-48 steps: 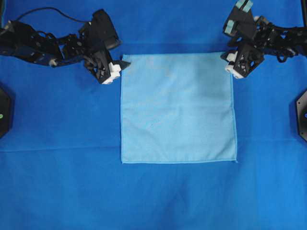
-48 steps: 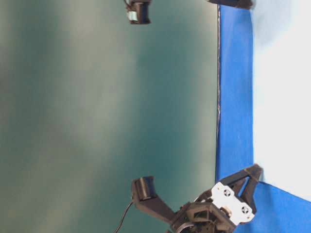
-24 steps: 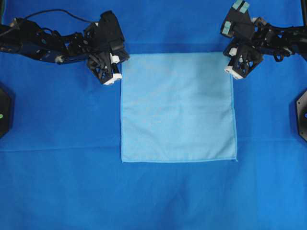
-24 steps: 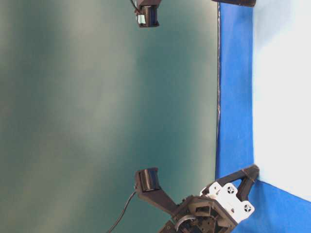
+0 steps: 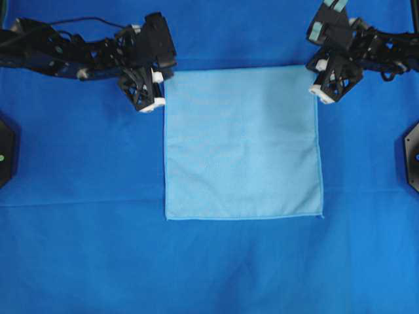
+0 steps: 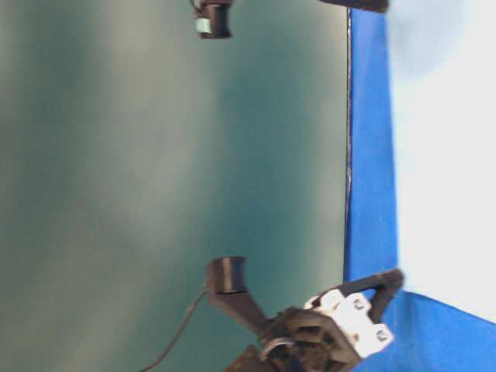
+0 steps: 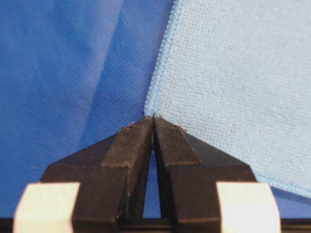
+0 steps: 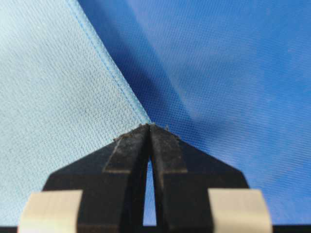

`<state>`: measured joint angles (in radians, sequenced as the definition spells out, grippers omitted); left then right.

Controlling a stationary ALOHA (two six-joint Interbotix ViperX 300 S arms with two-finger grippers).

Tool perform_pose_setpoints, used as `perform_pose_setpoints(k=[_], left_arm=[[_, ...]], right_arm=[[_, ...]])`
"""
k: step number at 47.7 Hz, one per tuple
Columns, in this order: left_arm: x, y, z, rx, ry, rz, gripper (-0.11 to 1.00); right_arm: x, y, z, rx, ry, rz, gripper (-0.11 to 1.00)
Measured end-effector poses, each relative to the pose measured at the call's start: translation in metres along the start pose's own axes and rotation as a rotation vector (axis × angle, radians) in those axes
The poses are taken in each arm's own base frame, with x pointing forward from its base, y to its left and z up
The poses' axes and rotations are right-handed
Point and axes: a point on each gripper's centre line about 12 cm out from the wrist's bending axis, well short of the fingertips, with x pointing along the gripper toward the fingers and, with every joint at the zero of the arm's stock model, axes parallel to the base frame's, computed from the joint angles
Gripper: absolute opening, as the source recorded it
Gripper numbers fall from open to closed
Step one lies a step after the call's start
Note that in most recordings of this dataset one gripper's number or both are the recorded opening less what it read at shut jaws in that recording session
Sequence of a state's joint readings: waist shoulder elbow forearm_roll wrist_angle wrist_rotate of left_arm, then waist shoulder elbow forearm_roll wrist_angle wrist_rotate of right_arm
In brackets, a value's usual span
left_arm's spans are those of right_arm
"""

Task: Fold the light blue towel.
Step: 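Lift the far edge with both grippers and fold it toward the near edge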

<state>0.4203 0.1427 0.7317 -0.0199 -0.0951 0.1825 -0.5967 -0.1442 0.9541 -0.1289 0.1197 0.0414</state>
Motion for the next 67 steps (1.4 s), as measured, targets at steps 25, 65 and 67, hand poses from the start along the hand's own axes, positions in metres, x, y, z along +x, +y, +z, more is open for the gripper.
perform_pose_setpoints(k=[25,65,67], left_arm=[[-0.020,-0.026,0.015,0.067,-0.035,-0.051,0.01],[-0.063,-0.203,-0.004,0.209,0.067,-0.396,0.01],[-0.065,-0.209,-0.004,0.210,0.066,-0.406,0.01]], right_arm=[[-0.029,0.023,-0.007,0.010,0.003,0.047,0.01],[-0.081,0.168,-0.070,0.004,0.168,0.375,0.01],[-0.083,0.173,-0.072,-0.002,0.173,0.387,0.01]])
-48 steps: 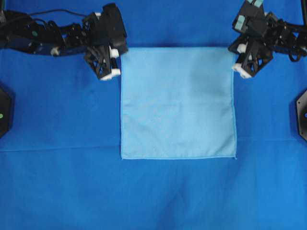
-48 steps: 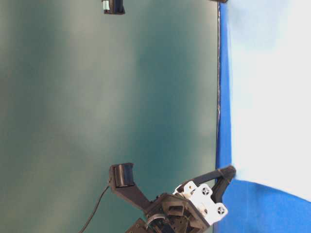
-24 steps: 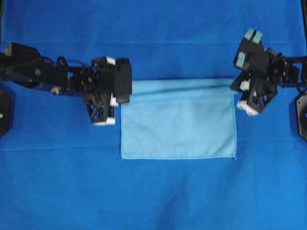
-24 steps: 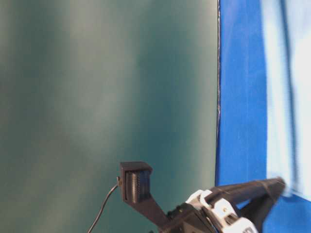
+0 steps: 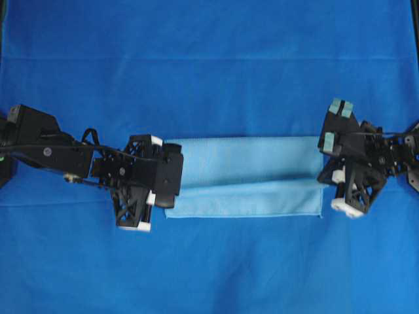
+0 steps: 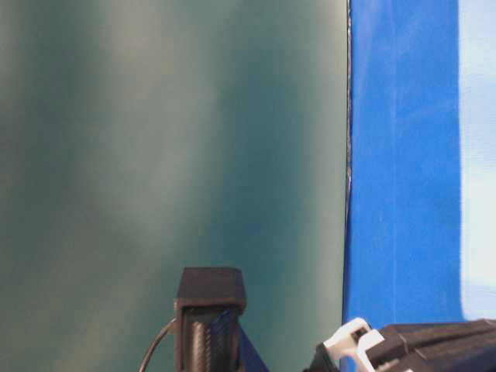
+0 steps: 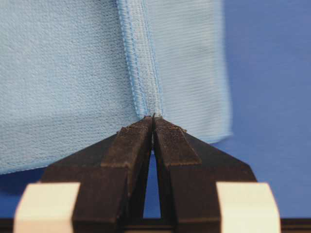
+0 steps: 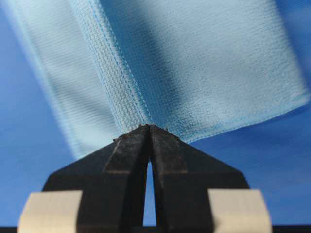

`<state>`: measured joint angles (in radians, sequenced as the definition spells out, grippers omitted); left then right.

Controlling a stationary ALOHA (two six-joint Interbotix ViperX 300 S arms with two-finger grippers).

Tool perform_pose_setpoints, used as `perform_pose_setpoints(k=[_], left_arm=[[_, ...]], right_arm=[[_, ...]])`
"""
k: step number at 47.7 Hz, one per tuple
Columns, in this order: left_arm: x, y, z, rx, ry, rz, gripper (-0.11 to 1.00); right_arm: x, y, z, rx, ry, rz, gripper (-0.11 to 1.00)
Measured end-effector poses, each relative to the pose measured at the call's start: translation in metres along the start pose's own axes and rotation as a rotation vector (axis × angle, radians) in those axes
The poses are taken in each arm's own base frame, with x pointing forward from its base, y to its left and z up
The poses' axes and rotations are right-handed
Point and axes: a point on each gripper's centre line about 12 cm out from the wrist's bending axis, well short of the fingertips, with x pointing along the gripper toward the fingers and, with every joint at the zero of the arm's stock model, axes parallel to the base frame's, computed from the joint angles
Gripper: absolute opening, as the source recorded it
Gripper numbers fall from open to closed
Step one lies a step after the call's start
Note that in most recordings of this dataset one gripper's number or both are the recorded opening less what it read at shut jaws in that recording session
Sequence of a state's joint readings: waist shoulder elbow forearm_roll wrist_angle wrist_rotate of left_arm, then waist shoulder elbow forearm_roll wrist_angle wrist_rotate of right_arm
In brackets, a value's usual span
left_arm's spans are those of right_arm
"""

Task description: Fold the light blue towel.

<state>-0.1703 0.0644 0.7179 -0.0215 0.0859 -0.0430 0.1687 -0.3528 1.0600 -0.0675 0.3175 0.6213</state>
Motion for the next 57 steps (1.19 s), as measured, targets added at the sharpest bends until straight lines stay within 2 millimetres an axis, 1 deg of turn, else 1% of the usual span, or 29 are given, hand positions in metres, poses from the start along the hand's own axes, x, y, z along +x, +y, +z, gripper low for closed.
perform_pose_setpoints(k=[5,10,25,28,30,32,33,36,39,41,42,44,49,51,54,57], left_arm=[[0.001,-0.011,0.001,0.005,0.002,-0.020,0.01],[0.001,-0.017,0.001,0.013,0.004,-0.029,0.01],[0.002,-0.017,0.001,0.013,0.005,-0.029,0.01],[0.002,-0.017,0.001,0.011,0.002,-0.029,0.03],[0.002,-0.017,0.002,0.009,-0.004,-0.029,0.08],[0.002,-0.017,0.003,0.014,-0.009,-0.030,0.18],[0.002,-0.017,0.003,0.014,-0.010,-0.030,0.22],[0.001,-0.017,0.005,0.012,-0.015,-0.030,0.39],[0.000,-0.017,0.006,0.020,-0.018,-0.030,0.59],[-0.001,-0.017,0.007,0.024,-0.021,-0.031,0.68],[-0.003,-0.017,0.009,0.027,-0.026,-0.031,0.73],[-0.006,-0.017,0.011,0.032,-0.035,-0.032,0.75],[-0.017,-0.018,0.018,0.039,-0.061,-0.034,0.72],[-0.022,-0.017,0.022,0.051,-0.075,-0.032,0.72],[-0.027,-0.011,0.026,0.056,-0.094,-0.022,0.72],[-0.029,0.001,0.028,0.050,-0.100,0.001,0.72]], right_arm=[[0.003,0.011,-0.005,-0.008,0.020,0.018,0.01],[0.005,0.018,-0.006,-0.028,0.026,0.029,0.01],[0.009,0.025,0.003,-0.030,-0.013,0.061,0.01],[0.009,0.025,0.002,-0.030,-0.011,0.059,0.01],[0.009,0.025,0.002,-0.029,-0.008,0.057,0.02],[0.009,0.024,0.001,-0.029,-0.002,0.053,0.02],[0.009,0.024,0.002,-0.027,-0.003,0.052,0.05],[0.008,0.025,0.003,-0.029,-0.004,0.053,0.24],[0.008,0.026,0.003,-0.029,-0.002,0.052,0.43],[0.008,0.026,0.005,-0.030,-0.003,0.051,0.56],[0.007,0.026,0.005,-0.033,0.000,0.048,0.60],[0.007,0.026,0.005,-0.042,0.005,0.040,0.66],[0.003,0.024,0.005,-0.066,0.013,0.018,0.61],[0.001,0.022,0.006,-0.075,0.012,0.009,0.61],[-0.004,0.016,0.010,-0.081,0.003,-0.013,0.62],[-0.010,0.008,0.016,-0.090,-0.020,-0.037,0.62]])
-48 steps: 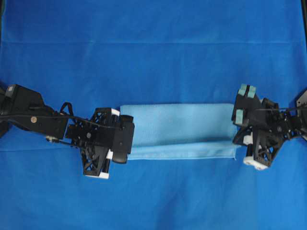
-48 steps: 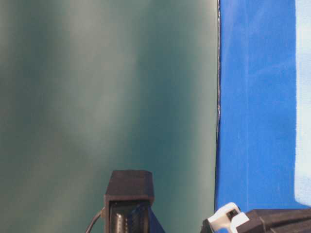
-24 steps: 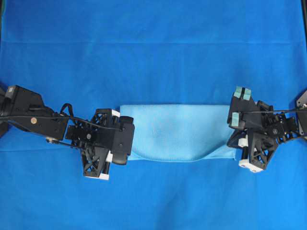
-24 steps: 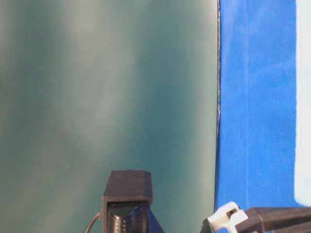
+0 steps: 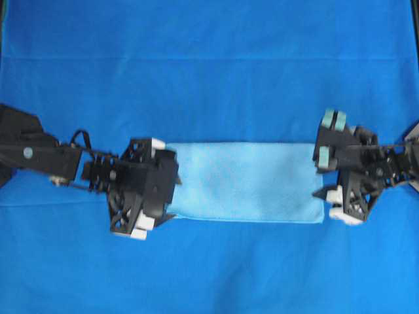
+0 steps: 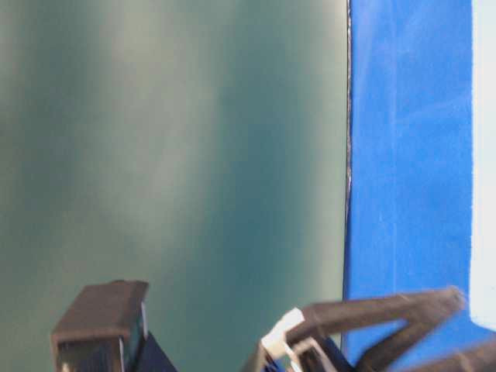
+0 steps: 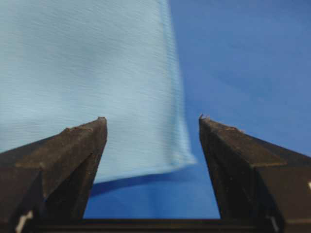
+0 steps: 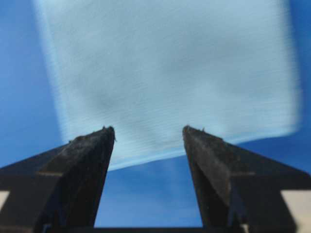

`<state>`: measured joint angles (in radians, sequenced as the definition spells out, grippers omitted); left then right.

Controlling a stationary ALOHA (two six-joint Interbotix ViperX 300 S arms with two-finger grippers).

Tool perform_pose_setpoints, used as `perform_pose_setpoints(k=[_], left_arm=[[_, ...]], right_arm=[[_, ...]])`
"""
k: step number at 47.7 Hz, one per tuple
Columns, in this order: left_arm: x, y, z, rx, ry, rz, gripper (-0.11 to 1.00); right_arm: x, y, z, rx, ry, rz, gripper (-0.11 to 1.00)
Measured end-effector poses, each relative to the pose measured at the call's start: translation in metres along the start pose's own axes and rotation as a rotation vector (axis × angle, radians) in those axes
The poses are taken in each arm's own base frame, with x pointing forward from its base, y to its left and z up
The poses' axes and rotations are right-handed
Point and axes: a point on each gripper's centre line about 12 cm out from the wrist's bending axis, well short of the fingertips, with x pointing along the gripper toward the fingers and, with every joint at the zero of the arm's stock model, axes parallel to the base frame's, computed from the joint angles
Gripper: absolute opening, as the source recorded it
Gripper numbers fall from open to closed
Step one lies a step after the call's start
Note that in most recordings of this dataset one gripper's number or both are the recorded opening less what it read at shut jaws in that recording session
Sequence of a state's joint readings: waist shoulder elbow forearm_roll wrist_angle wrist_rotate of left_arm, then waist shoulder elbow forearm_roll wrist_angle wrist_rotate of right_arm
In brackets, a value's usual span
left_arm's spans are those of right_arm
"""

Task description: Fold the light blue towel.

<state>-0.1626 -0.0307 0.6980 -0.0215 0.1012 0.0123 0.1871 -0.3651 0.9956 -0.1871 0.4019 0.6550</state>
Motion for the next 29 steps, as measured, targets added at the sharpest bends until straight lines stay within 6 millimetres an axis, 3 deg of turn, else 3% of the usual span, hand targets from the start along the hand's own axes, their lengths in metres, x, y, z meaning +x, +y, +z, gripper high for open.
perform_pose_setpoints(k=[11,18,29], left_arm=[[-0.003,0.048,-0.002,-0.042,0.000,0.094,0.72],[-0.003,0.068,-0.009,-0.076,0.013,0.133,0.72],[0.016,0.077,-0.027,-0.088,0.055,0.145,0.71]], right_arm=[[-0.007,-0.045,0.019,0.054,-0.059,-0.123,0.61],[0.001,-0.059,0.018,0.048,-0.036,-0.174,0.61],[0.027,-0.067,0.012,0.053,0.017,-0.186,0.61]])
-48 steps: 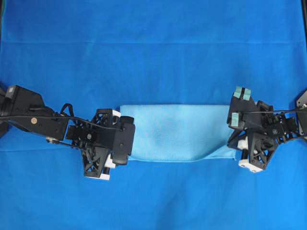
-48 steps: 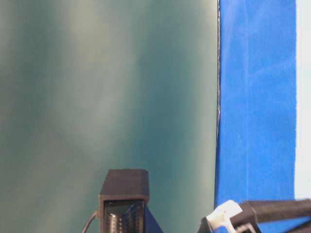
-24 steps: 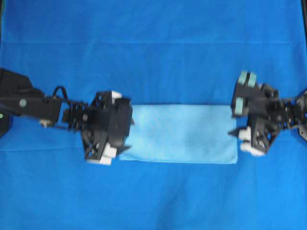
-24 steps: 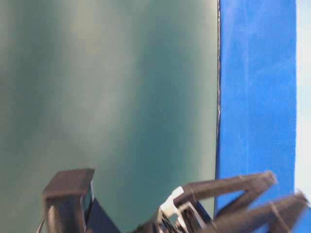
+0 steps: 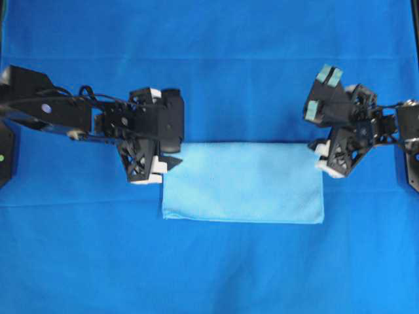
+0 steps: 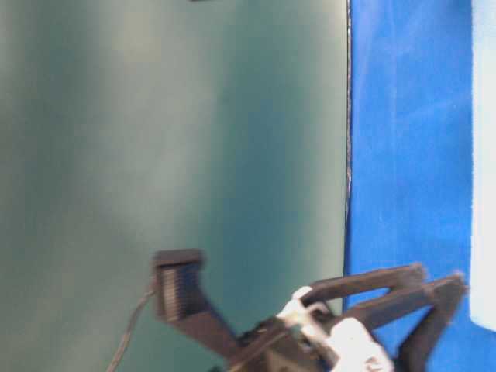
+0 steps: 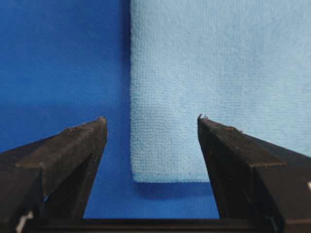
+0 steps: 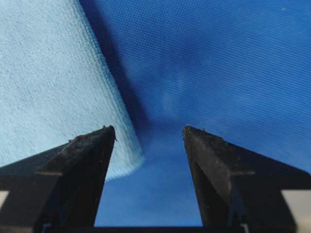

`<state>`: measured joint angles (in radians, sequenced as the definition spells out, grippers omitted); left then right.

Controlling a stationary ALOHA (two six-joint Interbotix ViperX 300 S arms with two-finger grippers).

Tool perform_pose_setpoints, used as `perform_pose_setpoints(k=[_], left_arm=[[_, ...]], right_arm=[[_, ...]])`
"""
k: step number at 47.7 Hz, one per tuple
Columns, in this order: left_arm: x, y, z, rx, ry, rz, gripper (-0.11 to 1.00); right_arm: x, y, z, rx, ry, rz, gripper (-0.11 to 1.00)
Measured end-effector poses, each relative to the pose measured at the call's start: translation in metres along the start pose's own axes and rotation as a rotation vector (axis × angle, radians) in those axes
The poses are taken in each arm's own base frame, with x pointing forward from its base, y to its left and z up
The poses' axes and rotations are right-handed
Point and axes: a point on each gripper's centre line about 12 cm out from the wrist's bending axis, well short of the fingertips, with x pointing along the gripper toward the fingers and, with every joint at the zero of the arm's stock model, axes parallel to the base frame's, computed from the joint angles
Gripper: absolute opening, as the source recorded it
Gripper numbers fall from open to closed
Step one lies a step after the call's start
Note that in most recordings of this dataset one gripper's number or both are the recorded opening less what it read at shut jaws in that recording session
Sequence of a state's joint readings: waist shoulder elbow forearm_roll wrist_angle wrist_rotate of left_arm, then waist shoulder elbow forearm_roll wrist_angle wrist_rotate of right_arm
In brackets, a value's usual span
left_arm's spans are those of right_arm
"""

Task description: Fold the light blue towel.

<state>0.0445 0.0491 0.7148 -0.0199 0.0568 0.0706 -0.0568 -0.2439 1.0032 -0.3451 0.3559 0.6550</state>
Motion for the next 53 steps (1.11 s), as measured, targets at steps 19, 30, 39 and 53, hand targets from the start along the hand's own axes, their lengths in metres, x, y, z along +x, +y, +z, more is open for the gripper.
perform_pose_setpoints(k=[19,30,39,53], left_arm=[[0.024,0.015,-0.032,-0.034,0.077,0.026,0.70],[0.023,0.016,-0.032,-0.036,0.078,0.028,0.62],[0.023,0.014,-0.035,0.011,0.108,0.020,0.20],[0.023,0.012,-0.034,0.031,0.158,0.010,0.02]], right_arm=[[0.025,-0.004,-0.006,0.017,0.051,-0.009,0.61],[0.025,-0.004,-0.005,0.016,0.050,-0.009,0.58],[0.026,-0.003,-0.005,0.001,0.047,-0.004,0.14],[0.025,-0.002,-0.004,0.003,0.033,0.005,0.02]])
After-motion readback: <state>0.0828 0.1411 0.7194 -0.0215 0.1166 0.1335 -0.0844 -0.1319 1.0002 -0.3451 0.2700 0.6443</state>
